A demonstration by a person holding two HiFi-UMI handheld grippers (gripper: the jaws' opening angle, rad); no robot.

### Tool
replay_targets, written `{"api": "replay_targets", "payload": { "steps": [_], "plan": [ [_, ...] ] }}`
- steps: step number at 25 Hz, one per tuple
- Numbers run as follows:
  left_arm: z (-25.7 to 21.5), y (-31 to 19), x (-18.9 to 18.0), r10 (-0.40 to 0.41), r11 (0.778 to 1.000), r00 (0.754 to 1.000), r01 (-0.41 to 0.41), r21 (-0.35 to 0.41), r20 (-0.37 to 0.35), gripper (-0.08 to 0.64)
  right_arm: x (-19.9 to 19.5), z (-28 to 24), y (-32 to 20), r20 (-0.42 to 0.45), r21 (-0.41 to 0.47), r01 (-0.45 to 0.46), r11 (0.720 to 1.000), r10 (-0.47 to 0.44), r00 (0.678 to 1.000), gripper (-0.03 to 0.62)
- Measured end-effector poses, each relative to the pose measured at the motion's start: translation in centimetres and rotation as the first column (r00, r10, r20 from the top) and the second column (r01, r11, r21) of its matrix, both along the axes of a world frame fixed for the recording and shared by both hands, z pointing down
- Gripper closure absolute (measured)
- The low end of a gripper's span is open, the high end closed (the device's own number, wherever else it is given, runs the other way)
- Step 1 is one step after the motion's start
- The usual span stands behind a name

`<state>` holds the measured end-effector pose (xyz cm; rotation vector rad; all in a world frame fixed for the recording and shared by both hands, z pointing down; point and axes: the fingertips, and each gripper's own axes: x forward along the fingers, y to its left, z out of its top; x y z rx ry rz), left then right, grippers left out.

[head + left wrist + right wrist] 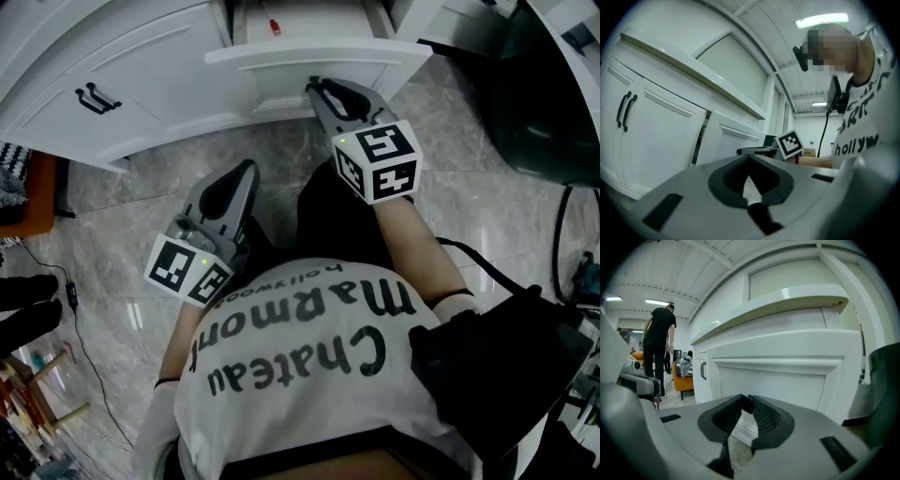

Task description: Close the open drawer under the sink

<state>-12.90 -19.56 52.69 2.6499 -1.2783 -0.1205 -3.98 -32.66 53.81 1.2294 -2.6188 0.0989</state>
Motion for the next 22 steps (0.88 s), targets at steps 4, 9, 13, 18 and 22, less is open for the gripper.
{"api": "replay_targets", "payload": {
  "steps": [4,9,13,18,22],
  "plan": [
    [-0.1,0.1,0.0,-0.007,1.0,1.0,0.007,0.003,0.015,0.552,-0.1,-0.2,-0.8,-0.004,0.0,0.007,1.0,-0.007,1.0,0.508],
    [0.1,0.5,-0.8,-0.034,0.999,0.999,0.034,-0.006,0.018,0.552,-0.1,-0.3,-1.5,-0.012,0.003,0.007,1.0,-0.007,1.0,0.508],
    [0.4,0.7,-1.2,-0.045,0.999,0.999,0.045,-0.011,0.022,0.552,-0.2,-0.1,-1.7,-0.01,-0.012,0.015,1.0,-0.015,1.0,0.509],
    [0.4,0.9,-1.1,-0.038,0.999,0.999,0.038,-0.017,0.029,0.552,-0.2,-0.1,-2.3,-0.017,-0.028,0.003,1.0,-0.004,1.0,0.509],
    [0.5,0.5,-1.5,-0.045,0.999,0.999,0.045,-0.023,0.03,0.552,-0.5,-0.2,-3.2,-0.05,-0.04,0.01,0.999,-0.012,0.999,0.509]
  ]
}}
